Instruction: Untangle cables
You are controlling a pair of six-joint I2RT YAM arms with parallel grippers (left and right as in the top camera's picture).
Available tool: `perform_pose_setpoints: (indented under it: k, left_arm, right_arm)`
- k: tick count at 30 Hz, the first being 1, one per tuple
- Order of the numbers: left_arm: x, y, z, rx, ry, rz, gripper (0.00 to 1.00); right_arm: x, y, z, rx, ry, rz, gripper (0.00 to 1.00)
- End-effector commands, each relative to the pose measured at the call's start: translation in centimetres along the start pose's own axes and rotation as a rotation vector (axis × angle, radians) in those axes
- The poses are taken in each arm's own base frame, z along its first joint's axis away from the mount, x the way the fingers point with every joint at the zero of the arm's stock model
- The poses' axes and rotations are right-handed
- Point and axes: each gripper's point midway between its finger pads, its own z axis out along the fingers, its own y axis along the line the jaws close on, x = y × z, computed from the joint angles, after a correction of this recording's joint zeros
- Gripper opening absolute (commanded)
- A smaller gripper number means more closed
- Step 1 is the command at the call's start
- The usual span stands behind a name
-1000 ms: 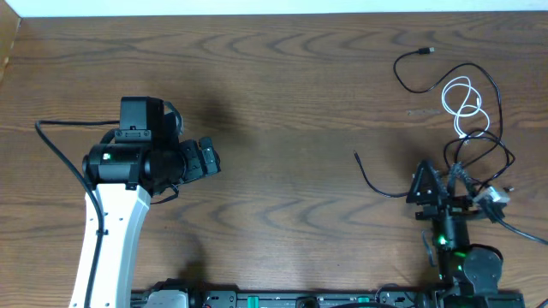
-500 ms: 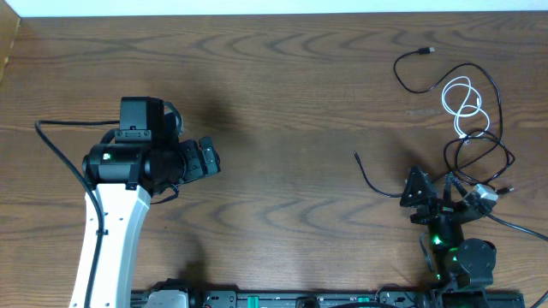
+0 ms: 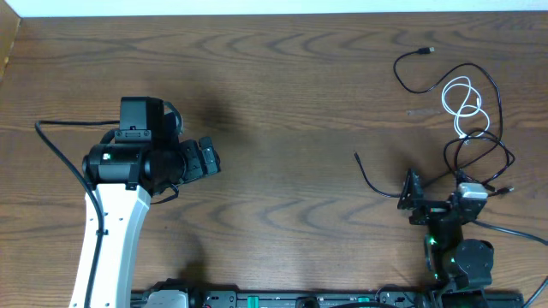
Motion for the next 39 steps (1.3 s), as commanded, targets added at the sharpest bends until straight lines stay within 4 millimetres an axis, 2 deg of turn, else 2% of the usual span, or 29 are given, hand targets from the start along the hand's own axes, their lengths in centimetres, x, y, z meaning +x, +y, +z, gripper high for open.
perform_pose_setpoints:
  k: [1,9,39]
  left_arm:
    - [-0.24,0.06,-0.32,-0.004,-0.012,0.008,0.98]
    - [-0.25,0.05,-0.31,-0.004,-0.012,0.008,0.98]
    - [-0.25,0.05,-0.32,-0.004,-0.012,0.008,0.98]
  right_arm:
    - [-0.06,-0.13,-0.03,0.01,-0.005,-0.181,0.99]
    - [-0.02,-0.06,-0.03,0.006,-0.003,-0.289,0.99]
    - [0.14,0.5,-0.05,-0.023,0.001,-0.281,0.99]
